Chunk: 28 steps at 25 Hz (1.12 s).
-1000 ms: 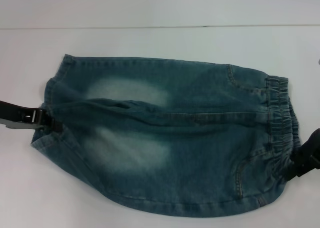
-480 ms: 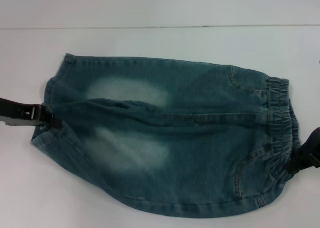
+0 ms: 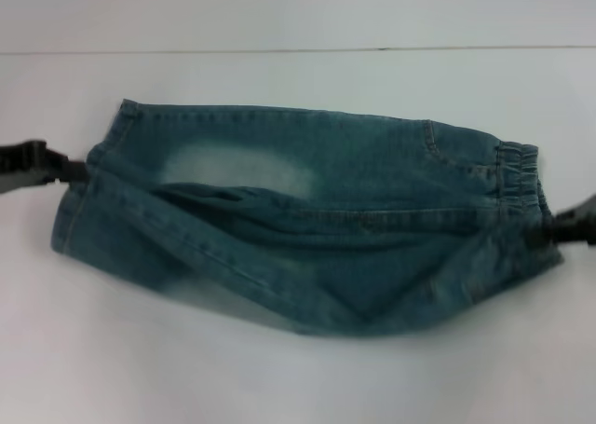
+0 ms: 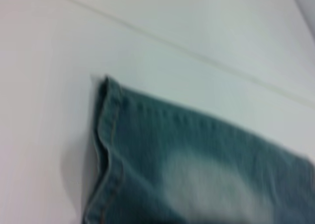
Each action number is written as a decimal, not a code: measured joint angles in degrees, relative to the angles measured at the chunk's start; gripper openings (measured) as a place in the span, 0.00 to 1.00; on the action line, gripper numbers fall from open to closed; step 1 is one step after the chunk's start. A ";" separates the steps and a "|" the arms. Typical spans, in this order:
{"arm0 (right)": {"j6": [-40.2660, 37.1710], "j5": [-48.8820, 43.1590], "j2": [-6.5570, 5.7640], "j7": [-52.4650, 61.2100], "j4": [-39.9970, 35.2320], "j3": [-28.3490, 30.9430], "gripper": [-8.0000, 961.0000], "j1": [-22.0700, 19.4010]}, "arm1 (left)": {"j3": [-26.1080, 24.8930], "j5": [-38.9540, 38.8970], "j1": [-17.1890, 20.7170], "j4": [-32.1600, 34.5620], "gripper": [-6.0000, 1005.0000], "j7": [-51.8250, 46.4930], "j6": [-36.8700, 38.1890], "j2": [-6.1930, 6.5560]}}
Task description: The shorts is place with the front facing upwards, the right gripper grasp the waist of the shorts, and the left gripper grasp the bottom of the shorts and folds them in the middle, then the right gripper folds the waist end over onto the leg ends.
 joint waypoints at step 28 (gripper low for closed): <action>34.48 33.71 6.33 -14.79 14.57 5.99 0.04 -9.01 | -0.21 -18.77 -1.11 -13.06 0.04 13.85 -31.23 -3.44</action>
